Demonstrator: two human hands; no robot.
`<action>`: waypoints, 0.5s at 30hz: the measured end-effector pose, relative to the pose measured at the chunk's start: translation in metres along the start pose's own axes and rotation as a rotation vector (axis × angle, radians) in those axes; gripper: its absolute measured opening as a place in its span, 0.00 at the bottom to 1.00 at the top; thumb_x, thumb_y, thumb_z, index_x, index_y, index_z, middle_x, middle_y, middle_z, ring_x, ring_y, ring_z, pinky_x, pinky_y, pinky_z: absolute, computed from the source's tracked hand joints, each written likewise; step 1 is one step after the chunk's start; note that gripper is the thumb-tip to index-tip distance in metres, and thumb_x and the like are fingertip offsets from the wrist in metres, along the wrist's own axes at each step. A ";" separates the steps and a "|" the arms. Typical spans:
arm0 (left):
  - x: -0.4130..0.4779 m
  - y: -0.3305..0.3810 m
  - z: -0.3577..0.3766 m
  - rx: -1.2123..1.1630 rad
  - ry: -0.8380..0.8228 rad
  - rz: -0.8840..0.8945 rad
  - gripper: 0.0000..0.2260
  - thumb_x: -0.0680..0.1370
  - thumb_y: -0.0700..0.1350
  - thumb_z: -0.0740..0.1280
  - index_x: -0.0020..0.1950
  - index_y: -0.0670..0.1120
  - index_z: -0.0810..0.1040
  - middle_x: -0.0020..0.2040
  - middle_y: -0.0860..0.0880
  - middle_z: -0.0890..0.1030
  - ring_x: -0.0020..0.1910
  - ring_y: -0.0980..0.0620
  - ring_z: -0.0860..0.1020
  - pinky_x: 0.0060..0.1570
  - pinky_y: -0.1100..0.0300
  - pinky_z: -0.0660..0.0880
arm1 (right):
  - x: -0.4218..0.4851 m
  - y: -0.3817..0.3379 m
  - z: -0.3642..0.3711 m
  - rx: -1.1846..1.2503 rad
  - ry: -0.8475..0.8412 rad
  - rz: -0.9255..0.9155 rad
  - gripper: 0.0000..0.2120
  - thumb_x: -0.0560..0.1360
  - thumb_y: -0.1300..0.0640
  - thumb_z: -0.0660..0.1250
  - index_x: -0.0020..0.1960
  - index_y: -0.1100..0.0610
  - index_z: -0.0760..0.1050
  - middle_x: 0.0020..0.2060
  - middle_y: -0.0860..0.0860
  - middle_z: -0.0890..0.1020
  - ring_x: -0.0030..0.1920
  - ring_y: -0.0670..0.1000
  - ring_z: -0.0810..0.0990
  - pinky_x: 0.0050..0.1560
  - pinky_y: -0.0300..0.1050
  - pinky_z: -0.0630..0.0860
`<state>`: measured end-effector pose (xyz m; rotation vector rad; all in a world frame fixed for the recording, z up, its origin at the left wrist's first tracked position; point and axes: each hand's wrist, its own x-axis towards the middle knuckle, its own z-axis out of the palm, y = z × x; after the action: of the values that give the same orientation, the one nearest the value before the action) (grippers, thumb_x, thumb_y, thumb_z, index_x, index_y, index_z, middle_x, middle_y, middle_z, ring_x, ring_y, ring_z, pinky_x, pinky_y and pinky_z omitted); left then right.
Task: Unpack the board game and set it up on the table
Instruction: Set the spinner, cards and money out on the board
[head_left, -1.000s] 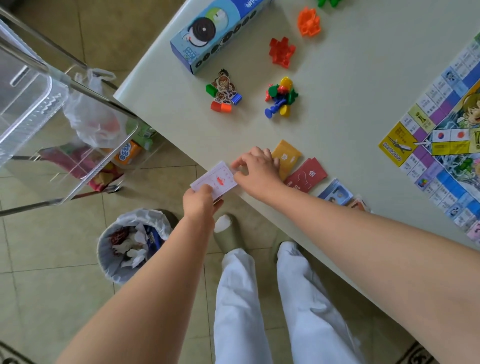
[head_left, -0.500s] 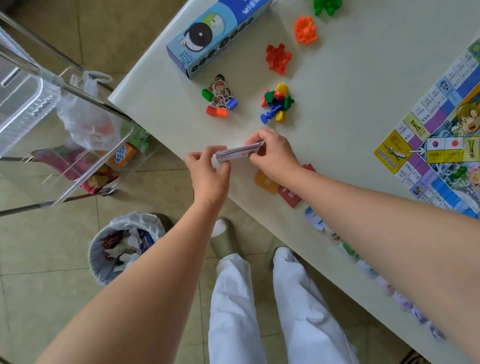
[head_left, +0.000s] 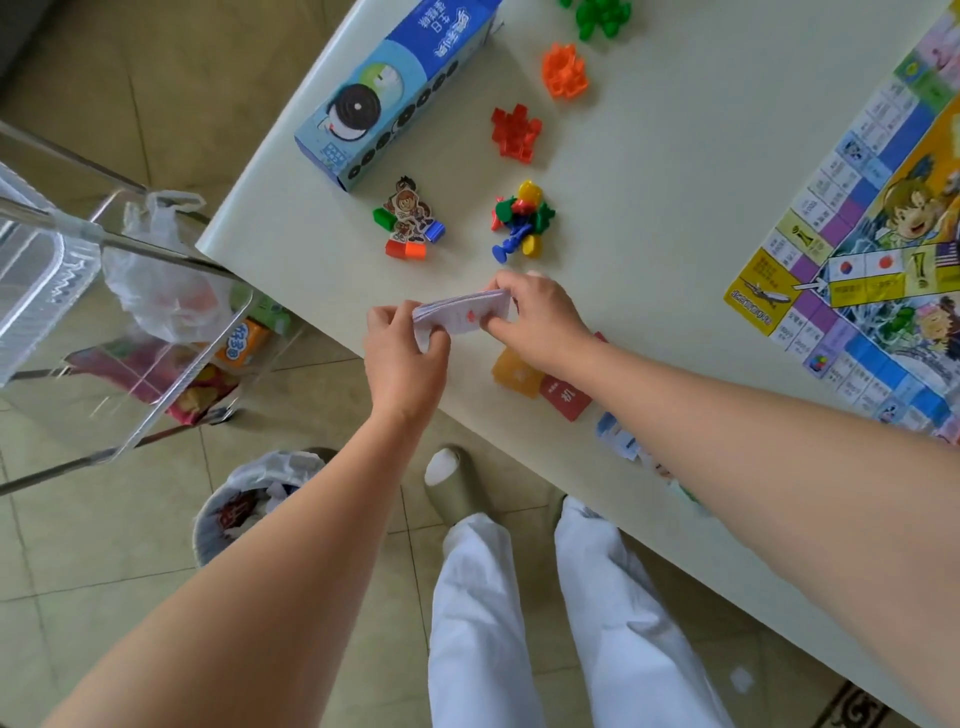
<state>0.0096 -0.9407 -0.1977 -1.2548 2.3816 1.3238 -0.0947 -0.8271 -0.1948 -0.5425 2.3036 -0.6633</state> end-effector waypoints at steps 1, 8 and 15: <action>0.001 0.004 0.001 -0.035 -0.018 -0.002 0.10 0.77 0.42 0.62 0.57 0.45 0.76 0.54 0.47 0.73 0.51 0.48 0.72 0.48 0.57 0.69 | -0.002 0.001 -0.003 0.028 0.008 0.019 0.10 0.73 0.55 0.68 0.53 0.57 0.75 0.45 0.57 0.75 0.45 0.55 0.72 0.43 0.45 0.69; -0.019 0.073 0.036 -0.358 -0.267 -0.153 0.11 0.80 0.43 0.58 0.61 0.42 0.70 0.48 0.43 0.78 0.35 0.51 0.75 0.33 0.60 0.73 | -0.031 0.023 -0.038 0.506 0.008 0.240 0.11 0.79 0.61 0.60 0.61 0.59 0.67 0.52 0.57 0.78 0.48 0.54 0.78 0.47 0.46 0.76; -0.041 0.130 0.094 -0.580 -0.347 -0.610 0.16 0.79 0.55 0.61 0.45 0.43 0.76 0.29 0.45 0.79 0.26 0.50 0.75 0.35 0.59 0.73 | -0.082 0.077 -0.084 0.434 0.066 0.152 0.08 0.77 0.64 0.59 0.57 0.58 0.68 0.47 0.56 0.78 0.45 0.54 0.76 0.37 0.41 0.70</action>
<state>-0.0822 -0.8108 -0.1516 -1.5411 1.2601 1.8534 -0.1121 -0.6967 -0.1460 -0.1429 2.1422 -1.0789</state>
